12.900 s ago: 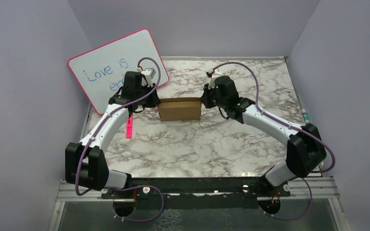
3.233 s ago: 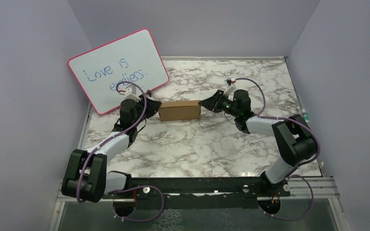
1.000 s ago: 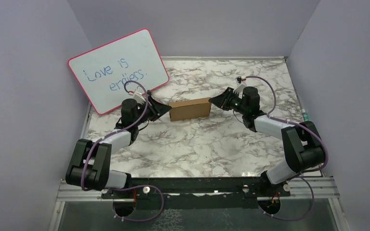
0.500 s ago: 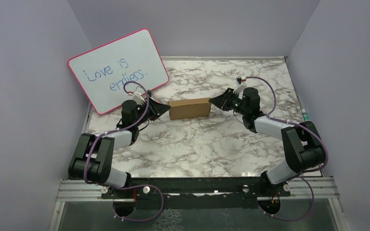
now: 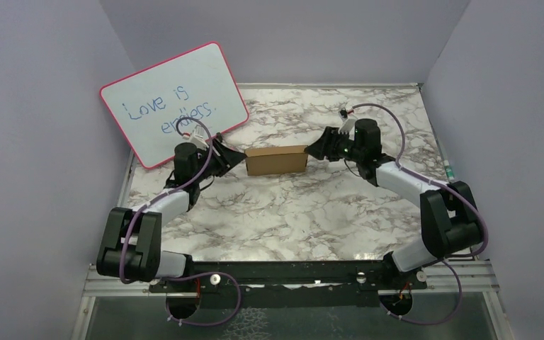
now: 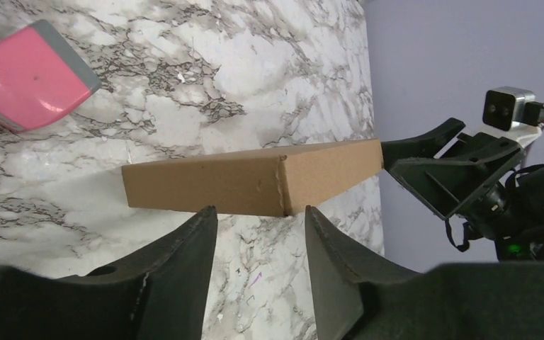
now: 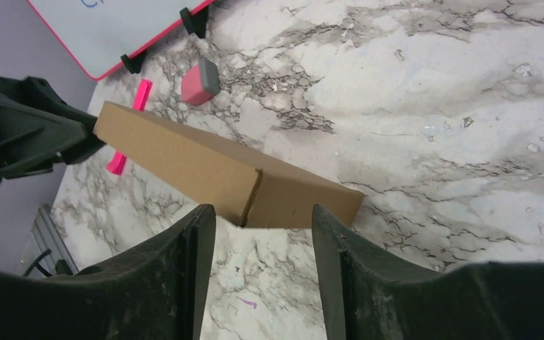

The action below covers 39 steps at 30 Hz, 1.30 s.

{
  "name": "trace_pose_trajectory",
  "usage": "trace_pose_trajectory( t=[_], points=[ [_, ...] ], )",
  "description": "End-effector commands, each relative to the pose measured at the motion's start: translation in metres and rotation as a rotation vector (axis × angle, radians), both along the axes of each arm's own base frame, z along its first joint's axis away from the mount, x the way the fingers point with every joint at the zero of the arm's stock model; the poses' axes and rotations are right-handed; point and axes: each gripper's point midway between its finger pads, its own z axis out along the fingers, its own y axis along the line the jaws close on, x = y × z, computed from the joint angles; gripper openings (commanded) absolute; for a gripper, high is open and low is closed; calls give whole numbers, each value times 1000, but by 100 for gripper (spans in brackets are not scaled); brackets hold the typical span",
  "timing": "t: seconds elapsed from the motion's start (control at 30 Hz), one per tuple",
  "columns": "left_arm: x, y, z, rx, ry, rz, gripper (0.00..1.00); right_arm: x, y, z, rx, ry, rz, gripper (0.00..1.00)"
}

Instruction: Fold the paper box

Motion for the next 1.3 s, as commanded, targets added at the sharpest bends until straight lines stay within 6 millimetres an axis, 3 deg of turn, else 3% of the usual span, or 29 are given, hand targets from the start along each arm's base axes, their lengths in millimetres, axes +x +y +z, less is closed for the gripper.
trace_pose_trajectory(
  t=[0.0,0.17,0.33,0.43,0.5,0.57,0.63,0.77,0.83,0.9,1.03,1.27],
  points=[
    [7,12,35,139,-90,4,53,-11,-11,15,-180,-67,88,62],
    [3,34,82,381,-215,8,61,-13,-3,31,-265,-157,212,70],
    [-27,53,110,566,-318,-13,69,-13,19,47,-364,-291,333,71],
    [-39,74,106,714,-344,14,77,-13,39,53,-452,-370,429,72],
    [-43,86,94,774,-329,54,78,-17,57,56,-493,-432,527,72],
    [-47,85,83,786,-318,39,79,-23,75,52,-557,-488,633,72],
    [-50,86,85,817,-322,50,79,-26,86,44,-626,-516,705,72],
    [-67,85,84,915,-341,100,80,-31,95,24,-743,-535,803,72],
    [-77,85,92,909,-401,134,86,-26,98,23,-785,-561,805,72],
    [-81,97,106,900,-432,225,89,-21,103,28,-790,-601,798,72],
    [-85,119,118,920,-438,349,90,-9,106,23,-839,-631,823,73],
    [-87,117,123,903,-459,343,90,-3,108,1,-891,-581,902,71]
  ],
)
